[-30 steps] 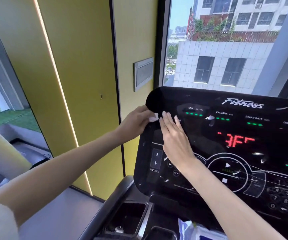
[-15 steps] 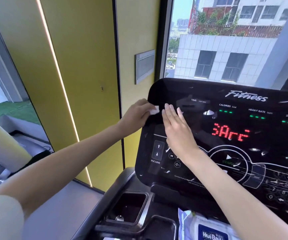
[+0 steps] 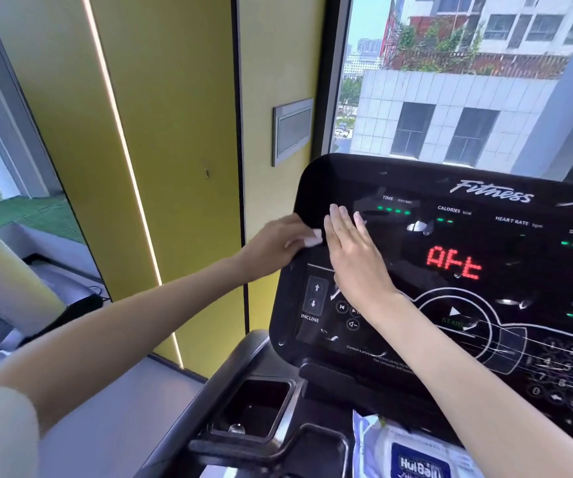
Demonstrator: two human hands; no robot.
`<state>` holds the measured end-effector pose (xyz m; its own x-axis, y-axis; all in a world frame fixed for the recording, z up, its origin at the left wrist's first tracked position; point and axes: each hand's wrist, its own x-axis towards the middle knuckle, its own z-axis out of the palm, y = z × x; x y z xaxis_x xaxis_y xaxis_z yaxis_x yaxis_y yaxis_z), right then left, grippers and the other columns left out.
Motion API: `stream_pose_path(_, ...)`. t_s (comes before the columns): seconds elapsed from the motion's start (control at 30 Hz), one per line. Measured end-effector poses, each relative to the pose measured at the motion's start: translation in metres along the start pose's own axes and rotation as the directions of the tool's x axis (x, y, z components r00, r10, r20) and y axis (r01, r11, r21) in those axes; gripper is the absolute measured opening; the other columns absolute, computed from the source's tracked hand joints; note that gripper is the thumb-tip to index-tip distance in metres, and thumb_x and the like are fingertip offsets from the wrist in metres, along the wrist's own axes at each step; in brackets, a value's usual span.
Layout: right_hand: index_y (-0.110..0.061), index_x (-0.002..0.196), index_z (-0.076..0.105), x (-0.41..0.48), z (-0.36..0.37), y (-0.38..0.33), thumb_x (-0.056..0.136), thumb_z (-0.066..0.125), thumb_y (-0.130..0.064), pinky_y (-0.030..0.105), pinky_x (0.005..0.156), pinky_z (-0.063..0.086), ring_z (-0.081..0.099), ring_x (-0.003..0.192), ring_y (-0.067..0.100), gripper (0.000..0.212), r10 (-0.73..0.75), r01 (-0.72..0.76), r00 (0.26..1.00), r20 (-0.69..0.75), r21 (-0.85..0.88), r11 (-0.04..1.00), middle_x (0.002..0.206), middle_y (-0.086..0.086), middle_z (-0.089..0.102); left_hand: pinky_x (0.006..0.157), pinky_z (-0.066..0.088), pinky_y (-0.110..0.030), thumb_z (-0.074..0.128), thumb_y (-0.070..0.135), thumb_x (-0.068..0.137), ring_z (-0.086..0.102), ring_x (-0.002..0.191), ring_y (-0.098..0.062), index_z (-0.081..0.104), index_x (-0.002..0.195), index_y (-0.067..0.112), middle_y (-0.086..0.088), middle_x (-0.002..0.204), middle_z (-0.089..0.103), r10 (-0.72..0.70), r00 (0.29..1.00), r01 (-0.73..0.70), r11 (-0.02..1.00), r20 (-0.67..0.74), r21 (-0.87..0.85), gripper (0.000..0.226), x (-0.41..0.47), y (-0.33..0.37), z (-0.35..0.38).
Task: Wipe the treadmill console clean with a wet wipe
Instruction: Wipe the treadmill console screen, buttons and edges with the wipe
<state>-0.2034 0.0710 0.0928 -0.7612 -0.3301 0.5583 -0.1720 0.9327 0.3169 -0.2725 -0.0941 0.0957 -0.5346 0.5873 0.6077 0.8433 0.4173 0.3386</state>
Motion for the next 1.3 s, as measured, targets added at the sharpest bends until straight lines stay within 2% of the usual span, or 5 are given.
stream_pose_path(0.33,0.015,0.134,0.035,0.0,0.0,-0.001,0.07,0.051,0.007,0.05,0.112,0.023,0.031,0.134,0.041,0.067,-0.01,0.012,1.0,0.025,-0.074,0.997,0.142,0.032,0.032,0.071,0.039,-0.012,0.057,-0.005,0.085,0.054,0.075,-0.016,0.066,0.097,0.002,-0.006,0.087,0.056,-0.1,0.99,0.102,0.995,-0.094,0.012,0.017,-0.005,-0.002,0.001)
stream_pose_path(0.5,0.015,0.136,0.029,-0.002,0.004,0.001,0.07,0.047,0.015,0.05,0.113,0.019,0.025,0.136,0.043,0.068,-0.024,0.025,1.0,0.013,-0.023,0.999,0.144,0.032,0.026,0.076,0.036,-0.014,0.053,-0.006,0.086,0.053,0.085,-0.019,0.065,0.098,0.006,-0.009,0.094,0.056,0.128,0.94,-0.178,0.975,0.317,0.132,0.021,-0.034,0.003,0.007)
stream_pose_path(0.63,0.015,0.134,0.034,-0.001,0.006,0.002,0.069,0.038,0.009,0.051,0.111,0.023,0.029,0.134,0.043,0.065,-0.022,0.022,1.0,-0.001,-0.054,0.998,0.143,0.033,0.03,0.076,0.04,-0.013,0.052,-0.008,0.084,0.054,0.082,-0.014,0.065,0.099,0.003,-0.01,0.092,0.057,-0.084,0.996,0.086,0.995,-0.039,0.042,0.023,-0.016,-0.002,0.003)
stream_pose_path(0.77,0.012,0.142,0.009,-0.007,-0.001,0.002,0.075,0.022,0.005,0.048,0.116,0.006,0.005,0.141,0.039,0.068,-0.044,0.048,0.998,0.054,-0.081,0.996,0.151,0.03,0.005,0.077,0.04,-0.02,0.052,-0.008,0.084,0.053,0.086,-0.02,0.065,0.097,0.005,-0.01,0.093,0.056,0.097,0.959,-0.133,0.984,0.265,0.12,0.022,-0.039,0.009,0.014)
stream_pose_path(1.3,0.007,0.14,0.03,-0.061,0.01,-0.002,0.063,0.05,0.012,0.046,0.111,0.028,0.022,0.139,0.032,0.079,0.005,-0.015,0.998,0.065,0.16,0.987,0.15,0.023,0.023,0.076,0.04,-0.02,0.052,-0.011,0.082,0.054,0.085,-0.02,0.065,0.098,0.003,-0.01,0.094,0.057,-0.067,0.996,0.072,0.992,-0.052,0.103,0.024,-0.018,0.012,0.013)
